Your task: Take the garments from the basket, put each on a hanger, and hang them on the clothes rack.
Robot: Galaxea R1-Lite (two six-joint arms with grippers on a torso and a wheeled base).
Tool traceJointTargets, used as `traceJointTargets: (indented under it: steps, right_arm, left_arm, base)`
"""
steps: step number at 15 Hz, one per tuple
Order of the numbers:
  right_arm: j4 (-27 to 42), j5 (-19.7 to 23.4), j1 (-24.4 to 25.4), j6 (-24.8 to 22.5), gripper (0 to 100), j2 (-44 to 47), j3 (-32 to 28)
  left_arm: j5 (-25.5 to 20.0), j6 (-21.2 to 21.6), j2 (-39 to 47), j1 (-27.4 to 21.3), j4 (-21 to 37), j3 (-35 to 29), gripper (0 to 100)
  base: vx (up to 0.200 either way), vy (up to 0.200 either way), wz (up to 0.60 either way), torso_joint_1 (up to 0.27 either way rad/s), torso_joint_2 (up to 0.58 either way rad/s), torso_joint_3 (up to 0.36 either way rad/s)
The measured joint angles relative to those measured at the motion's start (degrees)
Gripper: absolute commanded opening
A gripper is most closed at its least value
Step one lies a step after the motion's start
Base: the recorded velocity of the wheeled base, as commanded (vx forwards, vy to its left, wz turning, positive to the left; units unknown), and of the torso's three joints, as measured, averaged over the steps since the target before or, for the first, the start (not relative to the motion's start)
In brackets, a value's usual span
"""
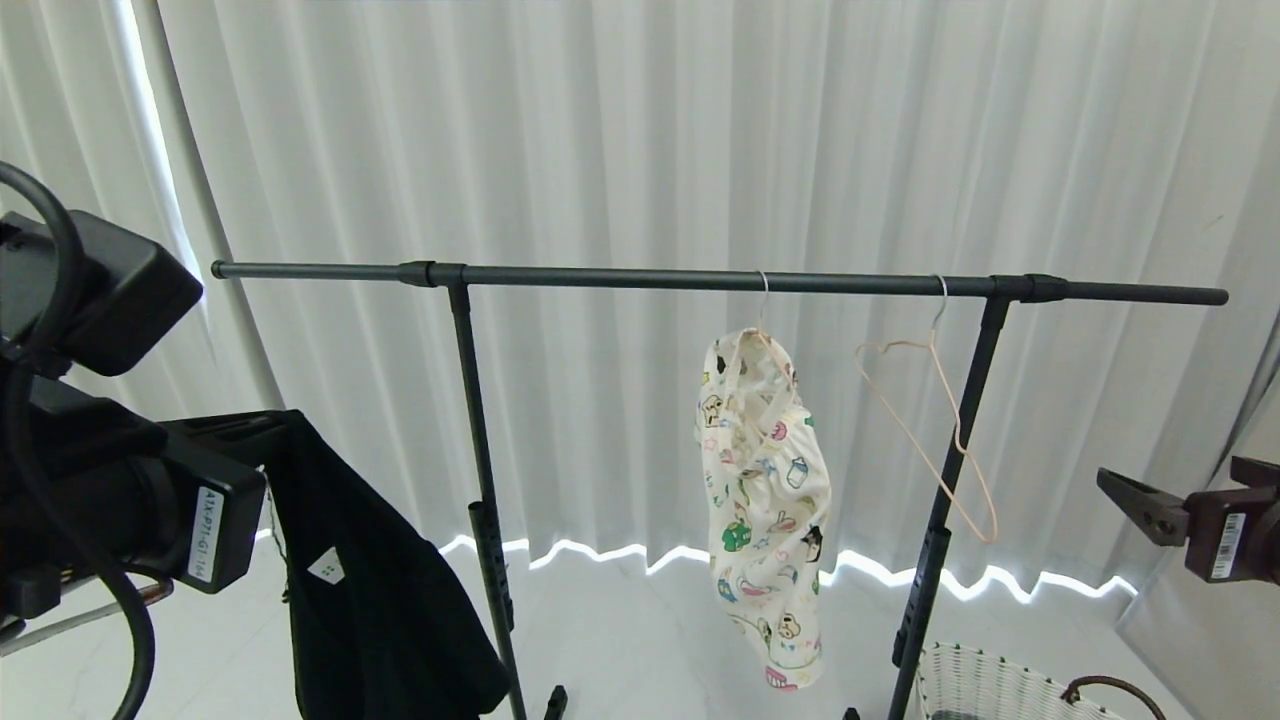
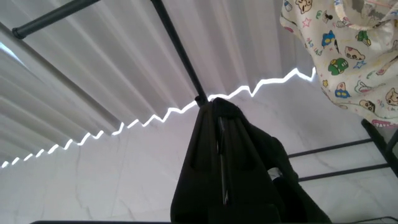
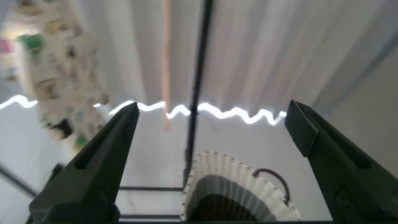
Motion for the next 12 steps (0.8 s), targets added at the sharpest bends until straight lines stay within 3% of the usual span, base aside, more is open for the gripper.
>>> traceJointTargets:
  steps: [2,5,6,8,12]
  right_arm:
    - [6.2,2.0,0.0,-0.7,100,-0.1,-2.5]
    - [27.1,2.4,-0.1,2.4,100,1.1,-13.9]
    - [30.8,2.3,-0.1,3.9,100,2.4,-17.4]
    - [31.2,2.2,-0.2,5.2,100,6.0,-21.6]
    - [26.6,2.4,-0.2,4.3,100,12.3,-23.2]
  left_arm:
    - [0.0,0.0,-0.1,0.0,0.0,1.0,0]
    - [0.1,-0.1,-0.9,0.1,-1.1,2.2,0]
    - [0.1,0.0,-1.1,0.3,-1.1,2.5,0]
    - [0.0,0.1,-1.2,0.4,-1.2,2.5,0]
    - [0.0,0.2,-1.0,0.4,-1.5,1.8,0]
  base:
    - [0.000,0.000,0.00,0.000,0.00,0.000]
    - [0.000,0.000,0.00,0.000,0.00,0.000]
    - [0.200,0.000,0.00,-0.002,0.00,0.002]
    - [0.200,0.000,0.00,-0.007,-0.01,0.002]
    - [0.200,0.000,0.00,0.010,0.00,-0.001]
